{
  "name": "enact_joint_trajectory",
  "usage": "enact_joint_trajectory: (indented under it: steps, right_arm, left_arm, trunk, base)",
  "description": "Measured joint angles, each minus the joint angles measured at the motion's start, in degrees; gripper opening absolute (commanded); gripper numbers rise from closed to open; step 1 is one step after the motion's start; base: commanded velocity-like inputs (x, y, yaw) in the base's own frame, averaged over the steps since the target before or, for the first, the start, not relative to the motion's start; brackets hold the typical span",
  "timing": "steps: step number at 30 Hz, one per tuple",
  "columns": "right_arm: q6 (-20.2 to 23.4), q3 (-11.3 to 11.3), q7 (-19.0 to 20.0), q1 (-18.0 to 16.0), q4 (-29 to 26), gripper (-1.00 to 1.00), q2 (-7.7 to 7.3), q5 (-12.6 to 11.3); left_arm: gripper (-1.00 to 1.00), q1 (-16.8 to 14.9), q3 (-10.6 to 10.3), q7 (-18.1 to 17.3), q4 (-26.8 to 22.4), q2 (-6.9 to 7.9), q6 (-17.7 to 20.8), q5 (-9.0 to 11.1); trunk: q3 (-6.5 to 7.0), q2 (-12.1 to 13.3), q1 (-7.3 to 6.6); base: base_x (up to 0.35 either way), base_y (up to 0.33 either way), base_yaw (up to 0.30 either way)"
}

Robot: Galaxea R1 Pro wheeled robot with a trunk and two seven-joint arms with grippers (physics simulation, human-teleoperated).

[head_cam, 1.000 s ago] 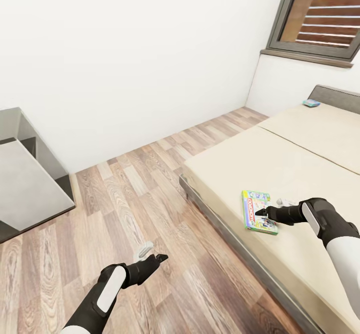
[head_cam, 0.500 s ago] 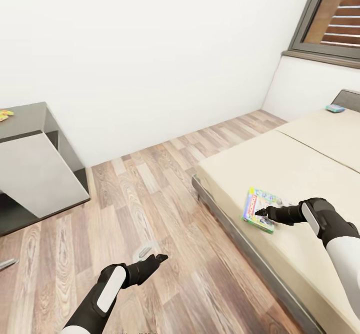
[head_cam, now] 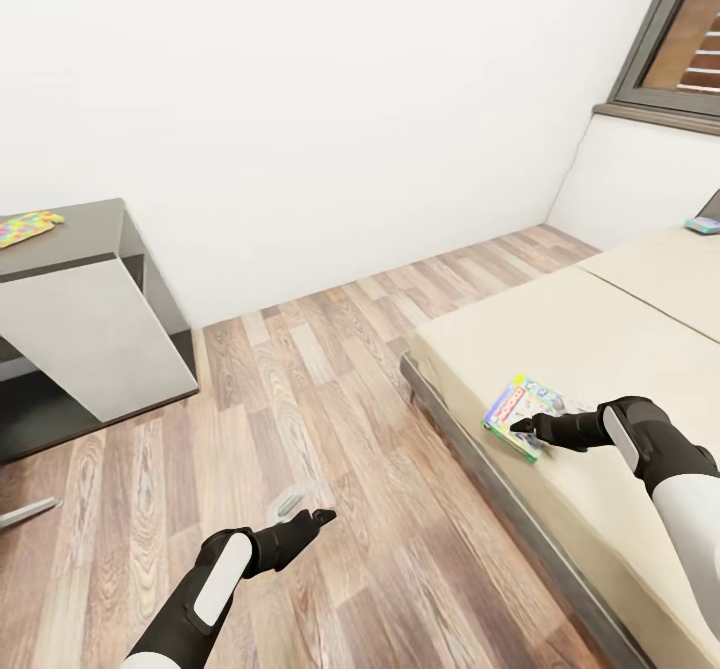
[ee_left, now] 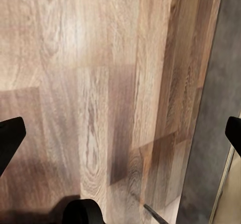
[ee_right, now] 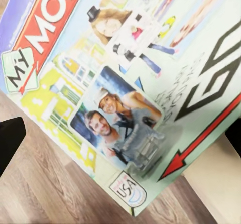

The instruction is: Put all the toys in the child's room - the three board games (two on the bed and one on the table), the two jigsaw puzzles on the table, and the tennis ball on the table - inside the toy box on the table in the child's room.

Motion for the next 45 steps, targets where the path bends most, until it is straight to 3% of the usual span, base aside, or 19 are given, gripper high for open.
enact_joint_trajectory:
  steps: [23, 45]
  right_arm:
    - [0.00, 0.00, 0.00, 0.01, 0.00, 1.00, -0.01, 0.00]
    - [0.00, -0.02, 0.00, -0.07, 0.00, 1.00, -0.11, 0.07]
  left_arm:
    - [1.00, 0.00, 0.00, 0.00, 0.00, -0.01, -0.06, 0.00]
    - [1.00, 0.00, 0.00, -0.01, 0.00, -0.02, -0.05, 0.00]
  trunk:
    - [0.00, 0.00, 0.00]
    - [0.00, 0.00, 0.00]
  base:
    - [0.000, 0.000, 0.010]
    - [0.000, 0.000, 0.098]
